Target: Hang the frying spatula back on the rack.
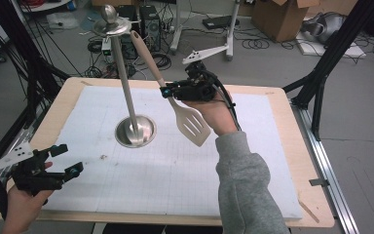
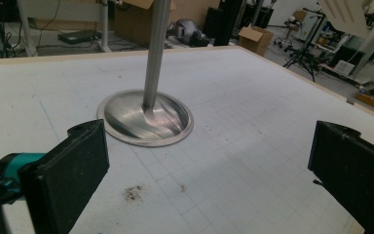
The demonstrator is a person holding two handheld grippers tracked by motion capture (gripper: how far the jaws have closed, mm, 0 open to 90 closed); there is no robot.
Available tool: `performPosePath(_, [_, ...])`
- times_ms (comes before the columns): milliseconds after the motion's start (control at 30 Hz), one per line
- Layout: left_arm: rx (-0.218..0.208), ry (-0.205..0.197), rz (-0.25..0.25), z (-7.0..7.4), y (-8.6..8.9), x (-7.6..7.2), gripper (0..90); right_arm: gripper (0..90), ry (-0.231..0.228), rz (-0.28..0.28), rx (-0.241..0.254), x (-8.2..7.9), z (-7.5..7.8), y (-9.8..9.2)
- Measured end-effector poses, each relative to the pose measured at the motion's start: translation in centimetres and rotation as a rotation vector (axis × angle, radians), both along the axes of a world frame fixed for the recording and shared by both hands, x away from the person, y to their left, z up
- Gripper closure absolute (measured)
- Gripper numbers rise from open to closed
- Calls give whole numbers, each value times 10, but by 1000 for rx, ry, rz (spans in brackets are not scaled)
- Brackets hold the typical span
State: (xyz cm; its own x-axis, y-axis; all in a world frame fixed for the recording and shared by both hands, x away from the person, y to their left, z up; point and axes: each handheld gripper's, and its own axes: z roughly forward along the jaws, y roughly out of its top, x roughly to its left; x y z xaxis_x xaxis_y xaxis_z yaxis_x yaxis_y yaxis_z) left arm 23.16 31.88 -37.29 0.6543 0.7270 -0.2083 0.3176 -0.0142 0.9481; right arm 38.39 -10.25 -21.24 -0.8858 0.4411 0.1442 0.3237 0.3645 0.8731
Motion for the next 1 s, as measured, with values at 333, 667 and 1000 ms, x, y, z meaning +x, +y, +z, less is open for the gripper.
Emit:
performPosePath(333, [-7,3,11,-1,3,-2,18,780,6,10,-3,4,-5,7])
performPosePath(667, [-7,-2,17,0,5,-4,18,781,17,12,-13,6,-10,16])
performPosePath(1000, [-5,0,19,0,5,-6,18,780,14,18,-16,9,-13,21])
